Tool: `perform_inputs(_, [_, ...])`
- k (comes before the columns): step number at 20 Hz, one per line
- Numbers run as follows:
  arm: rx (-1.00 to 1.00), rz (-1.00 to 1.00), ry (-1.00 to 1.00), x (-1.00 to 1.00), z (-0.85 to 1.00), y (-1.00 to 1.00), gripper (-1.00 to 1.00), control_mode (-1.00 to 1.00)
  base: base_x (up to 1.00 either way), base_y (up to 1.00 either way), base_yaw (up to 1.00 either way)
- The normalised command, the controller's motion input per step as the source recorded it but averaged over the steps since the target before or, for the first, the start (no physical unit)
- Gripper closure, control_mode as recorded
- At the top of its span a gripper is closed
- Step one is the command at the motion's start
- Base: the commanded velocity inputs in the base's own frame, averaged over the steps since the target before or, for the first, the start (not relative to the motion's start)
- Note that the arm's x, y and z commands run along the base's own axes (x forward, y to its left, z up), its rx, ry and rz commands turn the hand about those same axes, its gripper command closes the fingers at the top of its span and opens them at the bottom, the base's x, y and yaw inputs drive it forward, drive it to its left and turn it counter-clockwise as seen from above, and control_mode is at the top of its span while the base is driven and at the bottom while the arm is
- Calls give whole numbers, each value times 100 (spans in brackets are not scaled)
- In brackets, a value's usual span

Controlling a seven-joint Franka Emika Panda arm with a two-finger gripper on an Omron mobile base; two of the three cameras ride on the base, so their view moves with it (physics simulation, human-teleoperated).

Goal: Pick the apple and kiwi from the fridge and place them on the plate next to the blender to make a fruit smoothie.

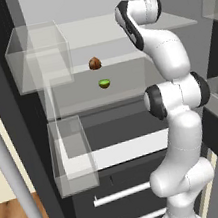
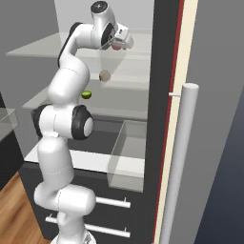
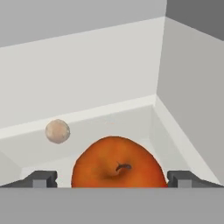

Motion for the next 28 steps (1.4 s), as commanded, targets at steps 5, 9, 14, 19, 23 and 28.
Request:
perform_inputs(5, [0,0,0,25,-6,-2,-100,-100,0,0,0])
perform_inputs(9, [0,0,0,0,-35,0,100,-100,0,0,0])
perform_inputs(14, [0,0,-1,0,-19,0,100,-100,0,0,0])
perform_inputs(19, [0,0,-4,0,-4,0,100,-100,0,0,0])
perform_inputs(23, [0,0,-12,0,-18,0,100,-100,0,0,0])
perform_inputs(28, [-3,0,-17,-2,-32,0,100,-100,0,0,0])
